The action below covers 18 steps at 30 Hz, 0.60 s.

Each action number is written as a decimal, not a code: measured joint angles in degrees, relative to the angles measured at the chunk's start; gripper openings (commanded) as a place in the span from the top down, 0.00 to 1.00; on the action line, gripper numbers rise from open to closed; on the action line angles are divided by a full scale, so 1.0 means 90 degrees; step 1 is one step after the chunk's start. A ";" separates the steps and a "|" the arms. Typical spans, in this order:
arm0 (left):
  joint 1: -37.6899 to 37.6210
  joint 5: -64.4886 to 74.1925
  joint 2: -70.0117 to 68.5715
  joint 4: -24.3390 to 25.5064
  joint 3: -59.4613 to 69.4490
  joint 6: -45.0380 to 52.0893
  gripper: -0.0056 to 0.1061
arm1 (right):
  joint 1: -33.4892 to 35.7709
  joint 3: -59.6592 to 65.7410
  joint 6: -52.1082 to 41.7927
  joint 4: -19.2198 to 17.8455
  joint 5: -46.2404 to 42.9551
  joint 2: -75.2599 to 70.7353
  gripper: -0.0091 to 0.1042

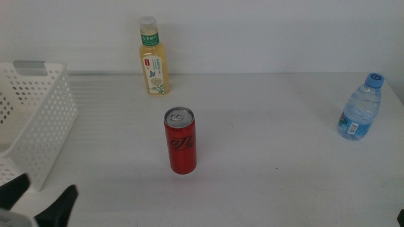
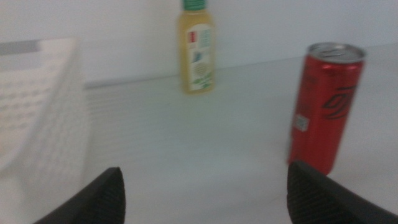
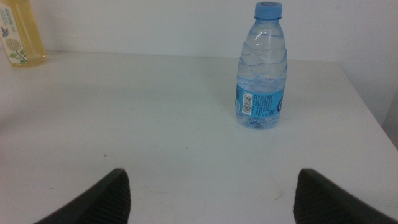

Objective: Use arms to grab the bottles and put them into the dustbin to the left of the table.

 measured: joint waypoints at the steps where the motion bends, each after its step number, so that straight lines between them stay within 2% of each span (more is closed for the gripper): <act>1: -0.0153 -0.0349 0.0313 0.0000 0.0000 0.0000 0.23 | 0.0000 0.0000 0.0000 0.0000 0.0000 0.0000 0.22; 12: -0.1374 -0.3382 0.3428 0.0000 0.0000 -0.0242 0.23 | 0.0000 0.0000 0.0000 0.0000 0.0005 0.0000 0.22; 18: -0.1553 -0.5094 0.4986 0.0020 -0.0026 -0.0444 0.23 | 0.0000 0.0000 0.0000 0.0000 0.0005 0.0000 0.22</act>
